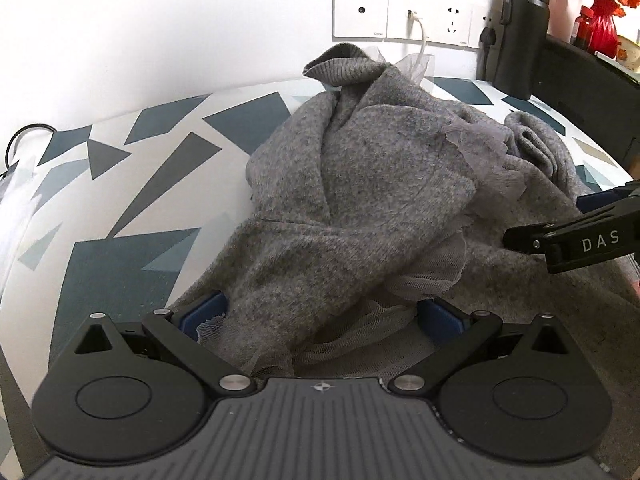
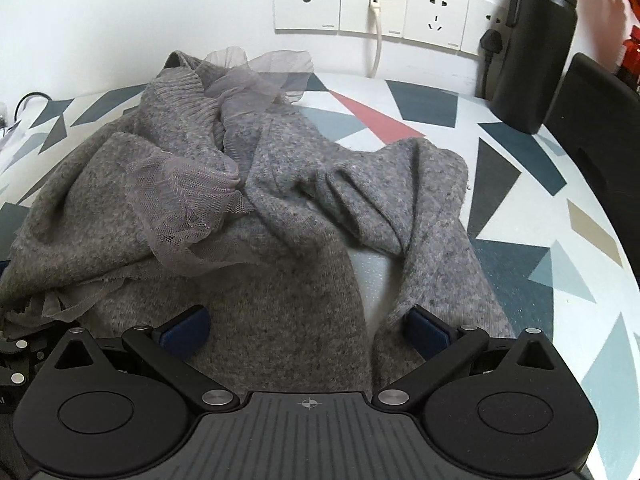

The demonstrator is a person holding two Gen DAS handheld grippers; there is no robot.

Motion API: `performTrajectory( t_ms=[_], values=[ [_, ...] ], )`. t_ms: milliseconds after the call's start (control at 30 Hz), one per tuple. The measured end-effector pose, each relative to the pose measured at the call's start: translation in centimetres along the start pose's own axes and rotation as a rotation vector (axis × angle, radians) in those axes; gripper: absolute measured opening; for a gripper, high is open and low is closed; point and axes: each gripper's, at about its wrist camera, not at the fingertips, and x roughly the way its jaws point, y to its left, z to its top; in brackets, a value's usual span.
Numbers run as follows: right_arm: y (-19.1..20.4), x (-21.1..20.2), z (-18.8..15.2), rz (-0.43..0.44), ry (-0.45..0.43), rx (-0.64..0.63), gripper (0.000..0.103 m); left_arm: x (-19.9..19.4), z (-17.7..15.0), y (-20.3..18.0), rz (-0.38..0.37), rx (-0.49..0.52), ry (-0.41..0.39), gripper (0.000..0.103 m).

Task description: Fold clothes

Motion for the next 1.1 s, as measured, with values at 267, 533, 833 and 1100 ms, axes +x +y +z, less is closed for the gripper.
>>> performTrajectory(
  t_ms=[267,533,833,1100],
  values=[
    [0.2,0.1,-0.2,-0.017,-0.013,0.018,0.102,0.2,0.2,0.2,-0.022,0.021,0.006,0.103],
    [0.1,0.2,-0.4,-0.010,-0.030,0.010,0.102,0.3,0.5,0.2,-0.036,0.033,0.024,0.103],
    [0.1,0.2,-0.3,-0.017,-0.025,0.022,0.102,0.3,1.4,0.7,-0.066,0.062,0.078,0.103],
    [-0.4,-0.1,0.6,0.007,0.025,0.040,0.102,-2.3,5.9,2.9,-0.160,0.097,-0.081,0.092]
  ],
)
